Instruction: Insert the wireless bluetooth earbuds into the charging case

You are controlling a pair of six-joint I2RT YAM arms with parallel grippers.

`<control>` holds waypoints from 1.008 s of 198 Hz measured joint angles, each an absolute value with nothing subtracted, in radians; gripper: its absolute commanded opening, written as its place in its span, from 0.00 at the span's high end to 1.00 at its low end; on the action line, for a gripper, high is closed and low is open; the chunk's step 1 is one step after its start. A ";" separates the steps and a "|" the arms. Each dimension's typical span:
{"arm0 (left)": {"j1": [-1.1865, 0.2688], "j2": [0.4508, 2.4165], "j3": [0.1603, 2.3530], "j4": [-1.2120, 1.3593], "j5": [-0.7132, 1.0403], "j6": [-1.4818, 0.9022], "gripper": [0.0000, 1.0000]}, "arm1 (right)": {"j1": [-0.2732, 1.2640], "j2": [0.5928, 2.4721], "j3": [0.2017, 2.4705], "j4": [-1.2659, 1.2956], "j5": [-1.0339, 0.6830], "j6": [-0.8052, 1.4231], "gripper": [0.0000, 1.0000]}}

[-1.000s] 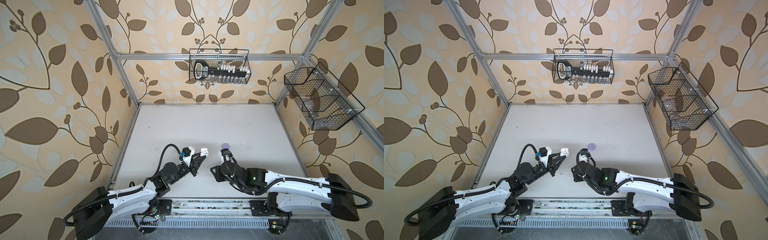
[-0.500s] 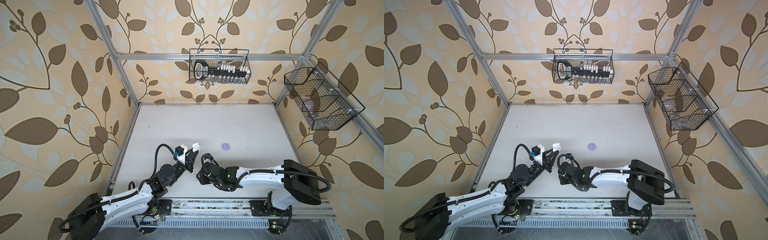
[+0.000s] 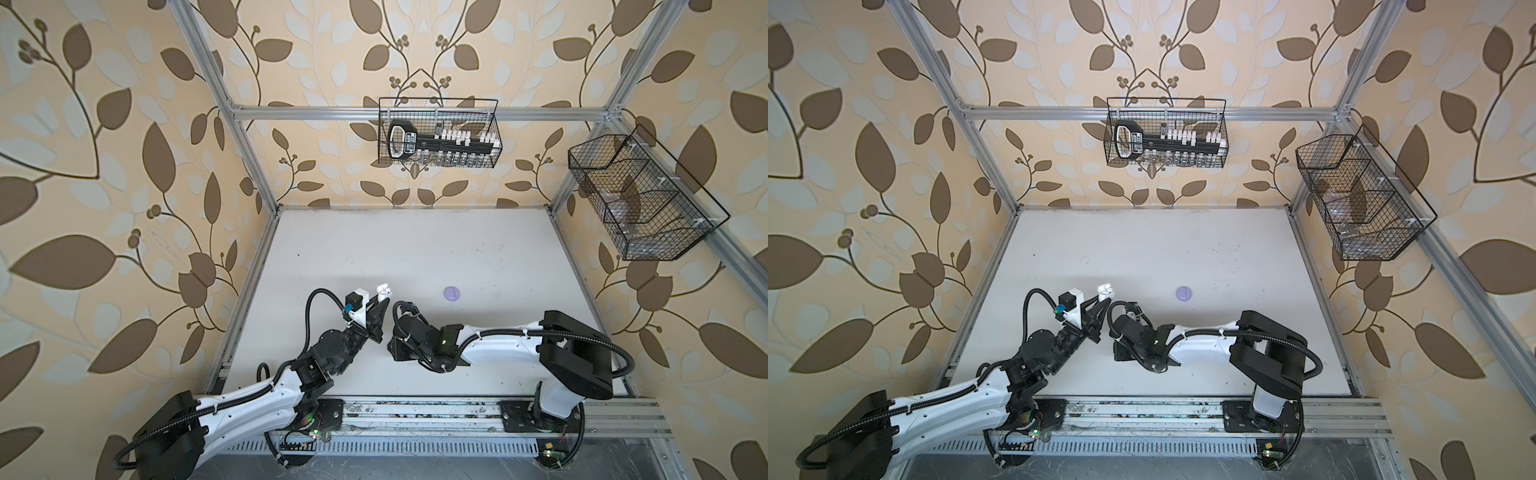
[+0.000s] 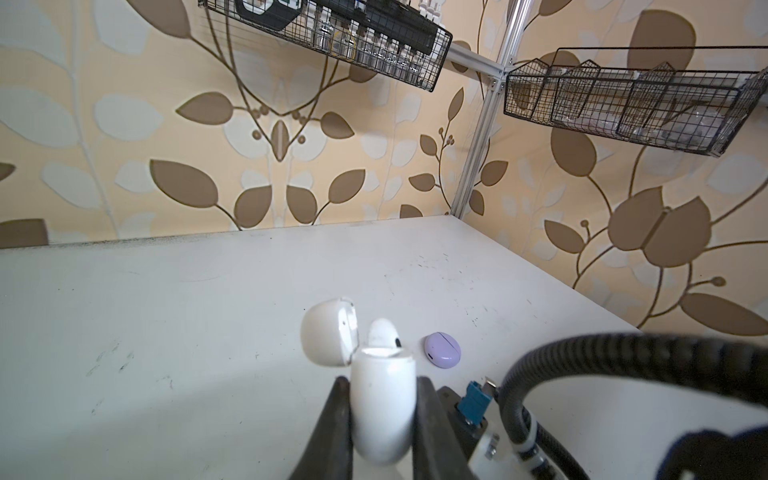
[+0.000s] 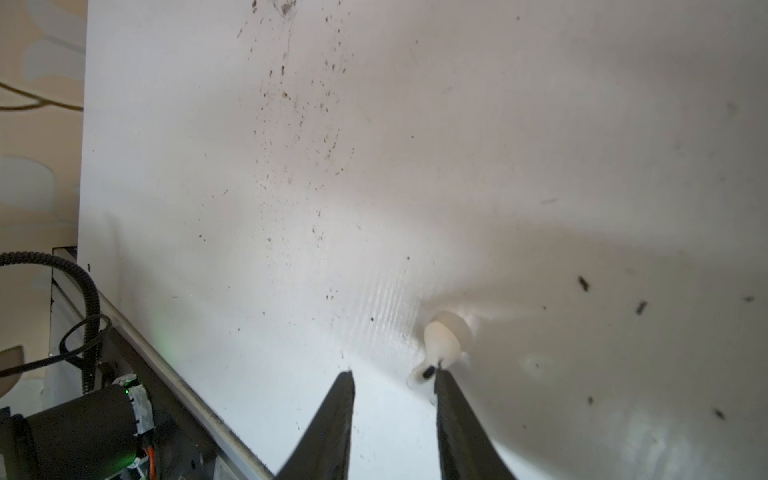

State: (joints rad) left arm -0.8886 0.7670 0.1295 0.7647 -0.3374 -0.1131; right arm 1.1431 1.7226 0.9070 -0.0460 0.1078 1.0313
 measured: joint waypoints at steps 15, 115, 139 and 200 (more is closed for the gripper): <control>-0.889 0.760 0.129 0.764 -0.345 -0.112 1.00 | 1.142 1.742 0.936 -0.070 0.112 1.024 0.71; -0.889 0.743 0.129 0.756 -0.350 -0.110 1.00 | 1.171 1.779 1.011 -0.236 0.209 1.000 0.70; -0.889 0.741 0.127 0.751 -0.353 -0.110 1.00 | 1.172 1.790 1.013 -0.233 0.210 0.997 0.69; -0.889 0.717 0.125 0.720 -0.432 -0.111 1.00 | 1.171 1.825 1.047 -0.210 0.212 0.986 0.64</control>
